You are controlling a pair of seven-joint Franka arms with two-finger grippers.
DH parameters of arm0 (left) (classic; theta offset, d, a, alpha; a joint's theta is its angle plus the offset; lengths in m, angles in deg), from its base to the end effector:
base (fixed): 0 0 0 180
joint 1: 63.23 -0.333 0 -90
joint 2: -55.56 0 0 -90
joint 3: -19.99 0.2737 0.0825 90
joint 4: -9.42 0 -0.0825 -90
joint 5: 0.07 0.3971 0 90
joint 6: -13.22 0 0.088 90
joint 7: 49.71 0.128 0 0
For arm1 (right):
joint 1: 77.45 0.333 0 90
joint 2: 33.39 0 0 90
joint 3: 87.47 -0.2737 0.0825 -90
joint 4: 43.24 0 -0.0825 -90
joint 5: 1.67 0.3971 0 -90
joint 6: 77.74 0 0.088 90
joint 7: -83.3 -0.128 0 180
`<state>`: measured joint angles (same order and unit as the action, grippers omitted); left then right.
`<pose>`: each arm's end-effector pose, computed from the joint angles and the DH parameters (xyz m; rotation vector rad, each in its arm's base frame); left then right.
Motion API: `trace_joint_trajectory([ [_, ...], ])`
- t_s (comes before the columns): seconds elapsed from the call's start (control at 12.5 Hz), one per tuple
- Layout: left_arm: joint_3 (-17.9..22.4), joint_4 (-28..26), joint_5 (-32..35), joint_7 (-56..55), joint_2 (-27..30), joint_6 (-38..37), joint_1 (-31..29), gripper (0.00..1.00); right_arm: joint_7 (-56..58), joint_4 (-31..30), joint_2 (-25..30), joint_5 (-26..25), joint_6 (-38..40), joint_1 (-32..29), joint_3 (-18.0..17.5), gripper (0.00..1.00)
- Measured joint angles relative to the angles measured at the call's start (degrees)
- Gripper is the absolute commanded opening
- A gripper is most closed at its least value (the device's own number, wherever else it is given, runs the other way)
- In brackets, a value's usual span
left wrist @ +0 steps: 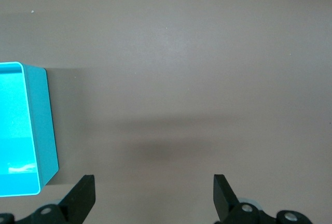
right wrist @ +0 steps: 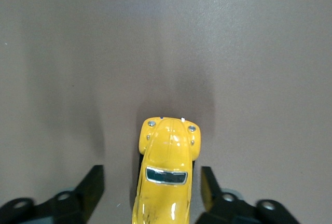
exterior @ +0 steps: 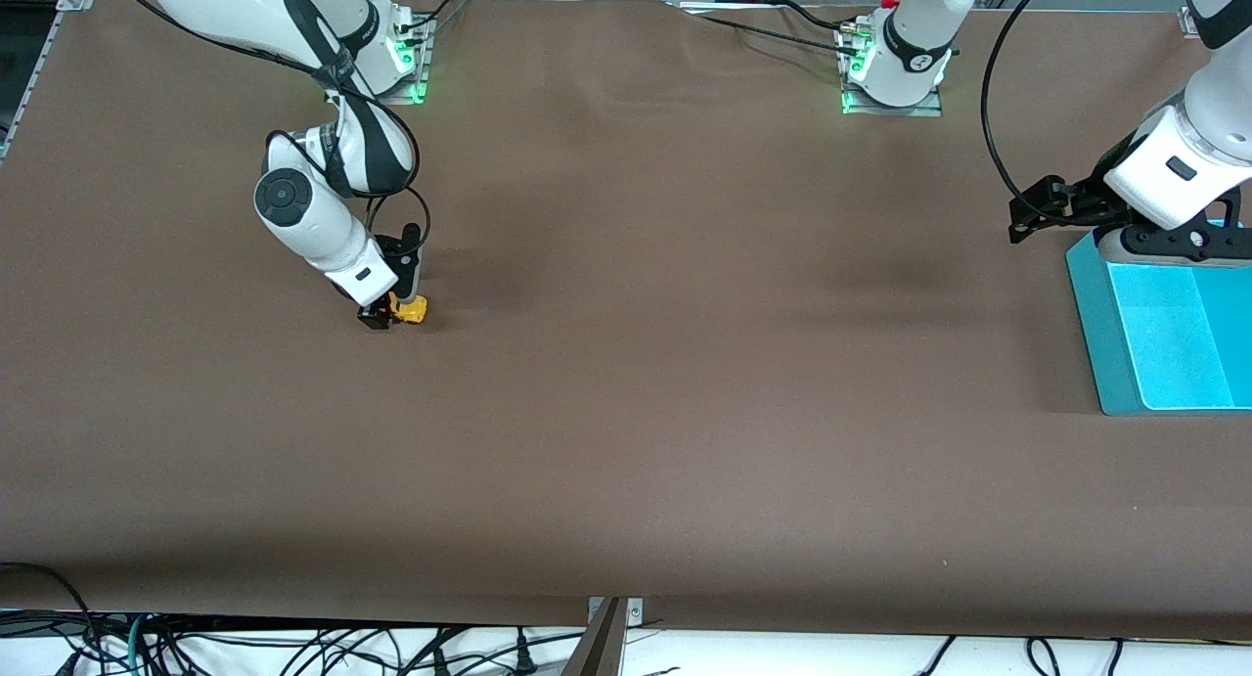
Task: Wind and store yellow beetle car
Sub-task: 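Close the right gripper on the yellow car's body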
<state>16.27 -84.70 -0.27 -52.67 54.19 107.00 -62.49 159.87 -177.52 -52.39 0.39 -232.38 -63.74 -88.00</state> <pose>0.5746 -0.0449 0.5182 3.1379 -0.0406 -0.0472 0.4948 0.1250 0.1215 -2.2392 -2.1976 -0.0471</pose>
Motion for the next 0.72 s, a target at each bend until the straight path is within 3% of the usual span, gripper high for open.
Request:
trace_joint_trajectory([
  [0.16,0.00,0.00,0.00,0.00,0.00,0.00,0.00,1.00,0.40,0.00,0.00,0.00,-0.13,-0.03,0.03,0.34],
  [0.72,0.00,0.00,0.00,0.00,0.00,0.00,0.00,1.00,3.63,0.01,0.07,0.00,-0.15,-0.03,0.03,0.34],
])
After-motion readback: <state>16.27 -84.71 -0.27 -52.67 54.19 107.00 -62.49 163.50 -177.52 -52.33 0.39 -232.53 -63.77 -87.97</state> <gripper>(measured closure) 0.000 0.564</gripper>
